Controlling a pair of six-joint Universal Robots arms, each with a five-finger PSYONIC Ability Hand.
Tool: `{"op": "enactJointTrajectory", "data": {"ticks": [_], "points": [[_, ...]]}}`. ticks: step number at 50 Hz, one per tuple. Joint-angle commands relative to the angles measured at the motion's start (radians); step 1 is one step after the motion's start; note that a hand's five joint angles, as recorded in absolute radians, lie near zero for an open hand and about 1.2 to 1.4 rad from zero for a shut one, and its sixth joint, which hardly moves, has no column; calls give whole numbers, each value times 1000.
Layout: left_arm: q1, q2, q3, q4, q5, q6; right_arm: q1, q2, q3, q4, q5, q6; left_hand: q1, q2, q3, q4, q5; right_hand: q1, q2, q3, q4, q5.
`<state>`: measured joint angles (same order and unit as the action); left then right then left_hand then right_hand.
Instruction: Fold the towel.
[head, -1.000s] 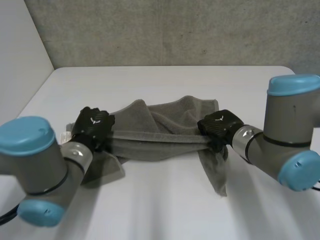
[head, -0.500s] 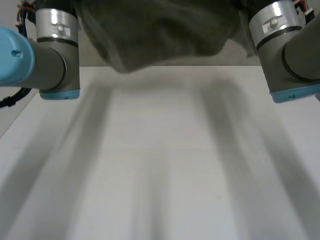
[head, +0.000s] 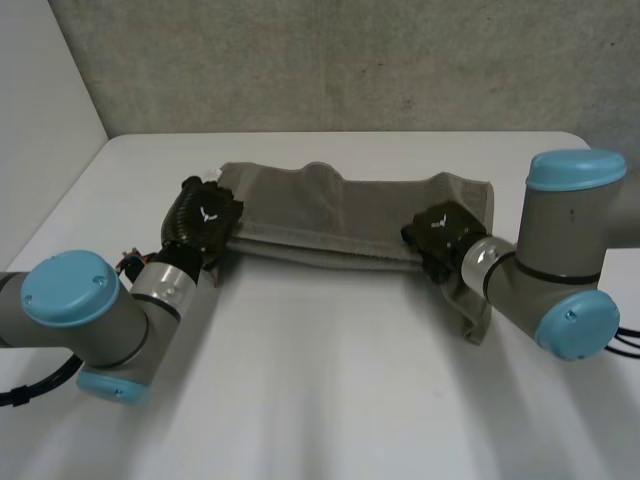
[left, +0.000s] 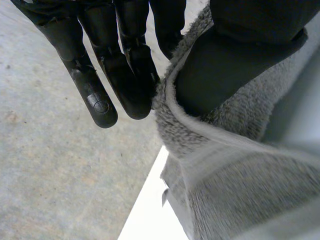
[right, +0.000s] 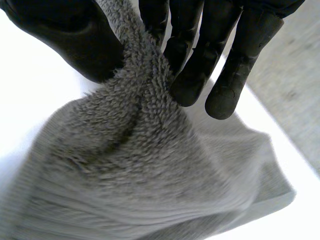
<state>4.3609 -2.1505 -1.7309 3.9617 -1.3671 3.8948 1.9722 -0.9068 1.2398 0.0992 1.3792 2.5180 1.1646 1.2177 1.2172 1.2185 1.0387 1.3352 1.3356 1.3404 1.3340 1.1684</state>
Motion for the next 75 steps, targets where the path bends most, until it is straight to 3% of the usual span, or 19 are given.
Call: {"op": "enactJointTrajectory", "data": {"ticks": [1, 9, 11, 16, 27, 34, 37, 38, 39, 41, 42, 44, 50, 54, 56, 58, 61, 75], "points": [[12, 9, -27, -2, -7, 40, -7, 13, 33, 4, 14, 54, 232, 179, 179, 178, 183, 61, 61, 56, 62, 53], [19, 23, -35, -2, -14, 35, -30, 11, 89, -59, 57, 209, 232, 179, 179, 178, 183, -228, -229, -234, -227, -236], [26, 24, -36, -2, -14, 35, -38, 2, 125, -87, 86, 225, 232, 179, 179, 178, 183, -497, -498, -502, -496, -505], [32, 27, -44, -10, -20, 35, -41, -15, 164, -102, 123, 225, 232, 179, 179, 178, 183, -850, -850, -855, -849, -858], [37, 52, -50, -12, -30, 31, -76, -61, 228, -116, 127, 223, 232, 179, 179, 178, 183, -989, -989, -994, -988, -997], [37, 54, -59, -12, -30, 31, -102, -106, 274, -136, 127, 219, 232, 179, 179, 178, 183, -945, -945, -950, -944, -953], [39, 54, -61, -12, -30, 29, -110, -129, 300, -170, 126, 217, 232, 179, 179, 178, 183, -801, -801, -806, -800, -809], [39, 54, -62, -12, -30, 29, -118, -138, 312, -191, 124, 217, 232, 179, 179, 178, 183, -618, -618, -623, -617, -626], [39, 54, -62, -12, -30, 29, -118, -138, 313, -191, 124, 217, 232, 179, 179, 178, 183, -616, -616, -621, -615, -624], [39, 52, -62, -12, -30, 29, -136, -142, 335, -231, 117, 217, 232, 179, 179, 178, 183, -222, -222, -227, -220, -229], [39, 52, -62, -12, -30, 29, -136, -142, 336, -231, 116, 217, 232, 179, 179, 178, 183, -220, -220, -225, -219, -228], [39, 52, -62, -12, -30, 29, -144, -144, 352, -254, 112, 217, 232, 179, 179, 178, 183, 60, 60, 55, 61, 52], [39, 49, -76, -10, -29, 31, -145, -164, 365, -257, 103, 219, 232, 179, 179, 178, 183, 61, 61, 56, 62, 53], [40, 44, -79, -10, -32, 35, -154, -213, 383, -257, 48, 219, 191, 138, 138, 137, 142, 61, 61, 56, 62, 53], [40, 43, -79, -10, -33, 35, -168, -228, 389, -257, 34, 219, 82, 29, 30, 28, 34, 61, 61, 56, 62, 53], [55, 41, -78, -7, -47, 37, -182, -239, 395, -257, 24, 219, -213, -266, -265, -266, -261, 61, 61, 56, 62, 53], [81, 40, -76, -6, -64, 37, -204, -244, 400, -257, 18, 217, -349, -402, -402, -403, -398, 61, 61, 56, 62, 53], [166, 35, -62, -10, -64, 31, -250, -233, 400, -257, 18, 170, -417, -470, -469, -471, -465, 61, 61, 56, 62, 53]]}}
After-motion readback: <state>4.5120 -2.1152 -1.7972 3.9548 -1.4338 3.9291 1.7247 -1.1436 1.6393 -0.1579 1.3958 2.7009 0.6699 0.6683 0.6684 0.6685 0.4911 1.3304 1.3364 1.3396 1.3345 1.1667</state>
